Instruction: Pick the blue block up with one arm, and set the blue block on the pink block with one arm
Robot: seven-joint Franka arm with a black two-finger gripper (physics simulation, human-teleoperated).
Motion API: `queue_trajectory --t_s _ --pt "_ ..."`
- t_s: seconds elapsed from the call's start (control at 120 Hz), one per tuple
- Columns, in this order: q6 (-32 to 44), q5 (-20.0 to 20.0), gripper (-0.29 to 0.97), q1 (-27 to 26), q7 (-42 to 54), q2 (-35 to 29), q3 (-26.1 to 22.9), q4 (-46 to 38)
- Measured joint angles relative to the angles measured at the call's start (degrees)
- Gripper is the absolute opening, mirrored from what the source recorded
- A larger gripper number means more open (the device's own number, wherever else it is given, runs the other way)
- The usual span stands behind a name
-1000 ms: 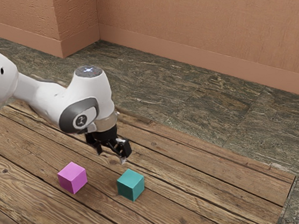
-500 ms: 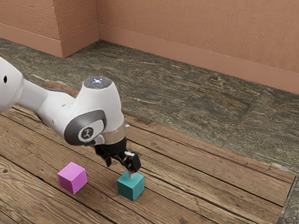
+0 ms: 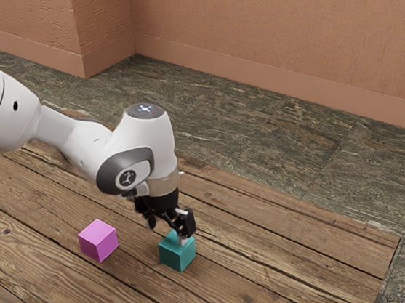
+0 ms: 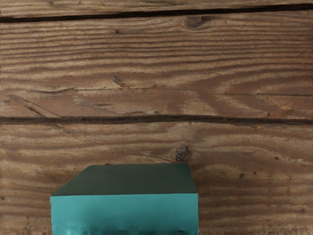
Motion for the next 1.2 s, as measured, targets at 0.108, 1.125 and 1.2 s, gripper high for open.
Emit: queue_trajectory --t_s 0.108,1.125,1.2 --pt "-1.18 0.85 0.68 0.12 0.00 1.61 -0.57 2.40" --pt "-3.29 2.23 0.68 0.14 0.00 7.65 -1.39 5.85" --pt "-3.19 2.26 0.68 0.14 0.00 8.14 -1.49 6.18"
